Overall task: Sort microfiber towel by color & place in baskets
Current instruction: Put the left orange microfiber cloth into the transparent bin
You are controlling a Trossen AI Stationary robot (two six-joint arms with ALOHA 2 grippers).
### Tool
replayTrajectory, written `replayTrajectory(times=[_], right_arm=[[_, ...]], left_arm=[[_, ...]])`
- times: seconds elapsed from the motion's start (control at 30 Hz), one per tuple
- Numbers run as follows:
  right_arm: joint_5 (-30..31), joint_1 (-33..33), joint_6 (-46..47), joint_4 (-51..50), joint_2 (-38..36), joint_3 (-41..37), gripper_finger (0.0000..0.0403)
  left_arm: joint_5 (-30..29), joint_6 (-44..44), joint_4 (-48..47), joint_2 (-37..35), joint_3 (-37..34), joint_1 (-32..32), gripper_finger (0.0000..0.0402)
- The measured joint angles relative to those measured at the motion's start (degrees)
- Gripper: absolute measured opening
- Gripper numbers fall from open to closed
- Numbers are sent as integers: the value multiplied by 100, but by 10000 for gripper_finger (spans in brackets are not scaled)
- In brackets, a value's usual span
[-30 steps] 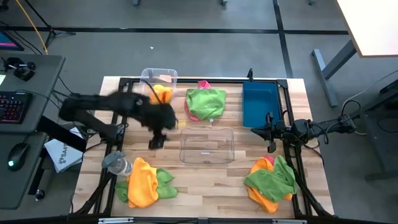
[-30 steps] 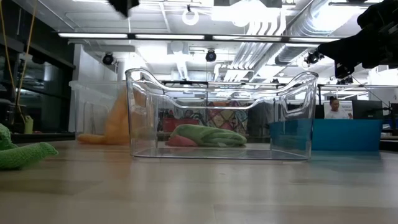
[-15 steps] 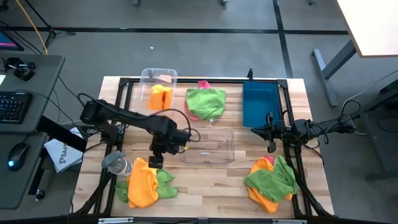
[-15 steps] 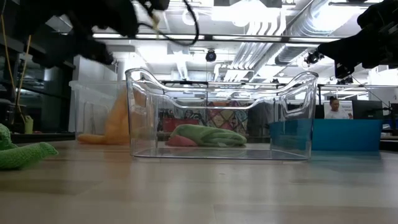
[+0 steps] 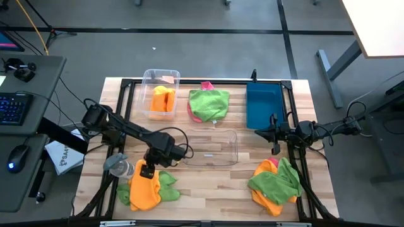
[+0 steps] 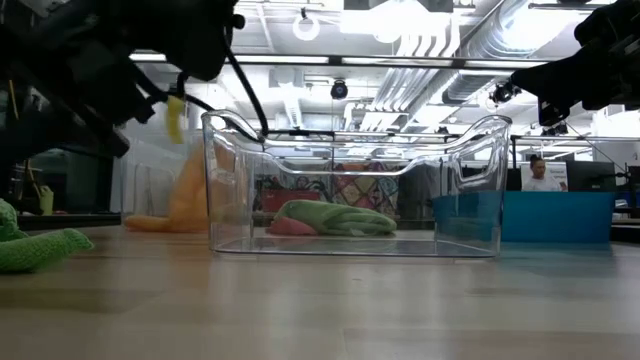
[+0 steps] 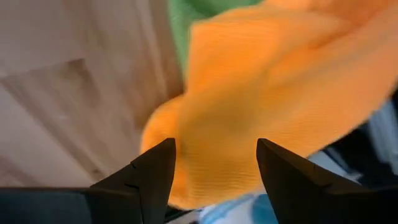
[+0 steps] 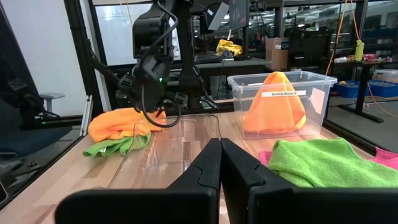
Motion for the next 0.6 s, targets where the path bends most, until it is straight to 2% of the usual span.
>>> replayTrajectory(times=[0.37, 0.43, 0.53, 0.6], right_arm=[[0, -1, 0, 0, 1, 0, 0], [0, 0, 0, 0, 0, 0, 0], [0, -1, 0, 0, 1, 0, 0], [0, -1, 0, 0, 1, 0, 0]], left_arm=[[-242, -154, 435, -3, -278, -16, 213], [-242, -99, 501, -3, -277, -36, 202], [-241, 77, 454, -3, -265, -80, 144], [-221, 320, 309, -37, -192, -100, 70]])
